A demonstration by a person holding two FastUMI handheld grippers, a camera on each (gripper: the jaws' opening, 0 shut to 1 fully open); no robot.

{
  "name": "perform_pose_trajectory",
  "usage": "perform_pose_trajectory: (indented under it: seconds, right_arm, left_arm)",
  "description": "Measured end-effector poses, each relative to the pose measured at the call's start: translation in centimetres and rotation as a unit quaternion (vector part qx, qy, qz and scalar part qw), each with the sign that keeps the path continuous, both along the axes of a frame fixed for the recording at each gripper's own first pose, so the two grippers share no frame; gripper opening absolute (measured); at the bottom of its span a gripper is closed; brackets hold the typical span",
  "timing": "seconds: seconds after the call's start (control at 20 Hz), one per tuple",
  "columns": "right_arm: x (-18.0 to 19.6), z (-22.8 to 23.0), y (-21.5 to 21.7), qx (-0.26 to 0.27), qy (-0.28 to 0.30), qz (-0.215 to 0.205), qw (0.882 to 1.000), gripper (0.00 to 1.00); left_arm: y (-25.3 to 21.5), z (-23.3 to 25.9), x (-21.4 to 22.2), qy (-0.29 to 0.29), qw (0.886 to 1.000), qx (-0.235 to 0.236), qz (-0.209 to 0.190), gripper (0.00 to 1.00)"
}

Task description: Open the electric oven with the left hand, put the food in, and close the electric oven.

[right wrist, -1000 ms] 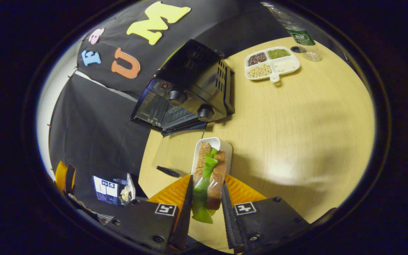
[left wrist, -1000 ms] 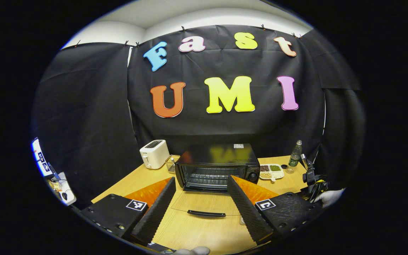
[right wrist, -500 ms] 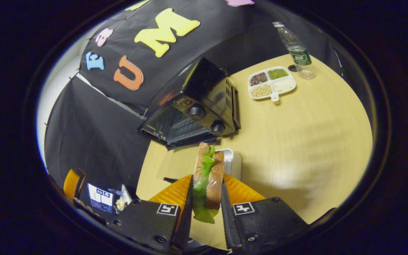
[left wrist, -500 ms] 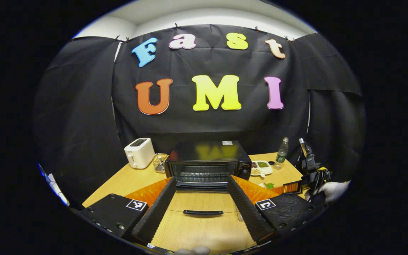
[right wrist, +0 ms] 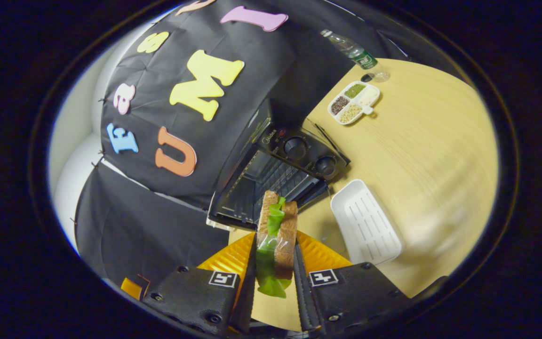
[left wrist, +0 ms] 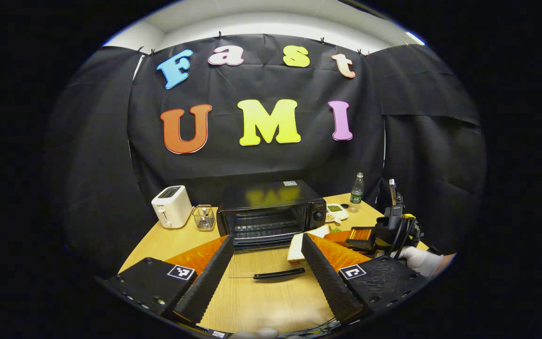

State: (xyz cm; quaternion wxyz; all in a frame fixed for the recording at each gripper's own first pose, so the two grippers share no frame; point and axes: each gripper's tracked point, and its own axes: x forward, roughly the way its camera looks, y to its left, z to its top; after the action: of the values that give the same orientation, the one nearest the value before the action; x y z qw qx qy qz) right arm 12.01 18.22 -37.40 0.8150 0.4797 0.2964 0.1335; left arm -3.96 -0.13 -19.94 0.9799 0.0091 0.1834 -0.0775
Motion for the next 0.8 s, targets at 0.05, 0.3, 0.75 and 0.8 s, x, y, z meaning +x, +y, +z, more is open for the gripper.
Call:
perform_pose_trajectory:
  seconds: [0.05, 0.3, 0.75, 0.8]
  right_arm:
    - [0.5, -0.3, 0.8, 0.011, -0.005, -0.022, 1.0, 0.39]
    - [3.6, -1.7, 5.5, 0.072, -0.021, -0.081, 0.994, 0.39]
    - [13.1, -3.1, 10.8, 0.143, -0.02, -0.17, 0.975, 0.39]
    - [14.1, -2.9, 11.2, 0.14, -0.025, -0.172, 0.975, 0.39]
  left_arm:
    - [0.5, -0.1, -0.3, 0.0, 1.0, 0.001, 0.001, 0.96]
    - [3.4, -1.5, -2.7, 0.016, 1.0, 0.016, 0.007, 0.96]
    - [6.3, -4.4, -4.3, 0.052, 0.998, 0.026, 0.018, 0.95]
    - [6.7, -4.7, -4.1, 0.056, 0.998, 0.026, 0.021, 0.96]
